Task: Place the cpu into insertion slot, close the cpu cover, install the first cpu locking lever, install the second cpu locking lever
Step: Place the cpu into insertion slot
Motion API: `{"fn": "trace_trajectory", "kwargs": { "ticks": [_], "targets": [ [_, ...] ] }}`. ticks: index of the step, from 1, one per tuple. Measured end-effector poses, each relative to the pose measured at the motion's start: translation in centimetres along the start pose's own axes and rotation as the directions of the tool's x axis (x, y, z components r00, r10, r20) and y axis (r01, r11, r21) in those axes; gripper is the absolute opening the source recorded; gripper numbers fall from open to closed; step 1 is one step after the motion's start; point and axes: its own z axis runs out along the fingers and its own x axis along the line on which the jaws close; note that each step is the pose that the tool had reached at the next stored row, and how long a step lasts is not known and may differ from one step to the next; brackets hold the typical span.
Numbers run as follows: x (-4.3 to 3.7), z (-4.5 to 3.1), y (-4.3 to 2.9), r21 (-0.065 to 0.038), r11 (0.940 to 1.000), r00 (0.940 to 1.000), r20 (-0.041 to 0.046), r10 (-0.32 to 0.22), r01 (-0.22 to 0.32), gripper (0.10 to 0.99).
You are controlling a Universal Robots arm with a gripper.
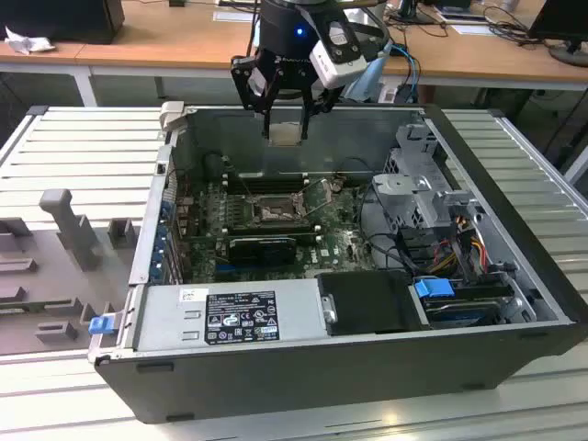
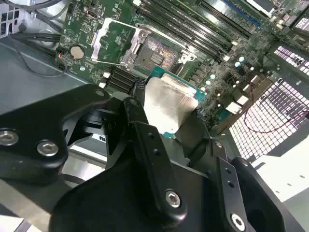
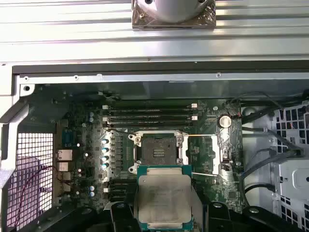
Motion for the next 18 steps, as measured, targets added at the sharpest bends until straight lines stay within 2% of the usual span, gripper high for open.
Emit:
{"fn": "trace_trajectory", "kwargs": {
  "ticks": [4,18],
  "targets": [
    [0.0,0.0,0.0,-0.001,0.9994,0.9994,0.003,0.034,-0.034,0.529],
    [0.0,0.09,-0.01,-0.001,0.9993,0.9993,0.0033,0.038,-0.038,0.529]
  ]
}}
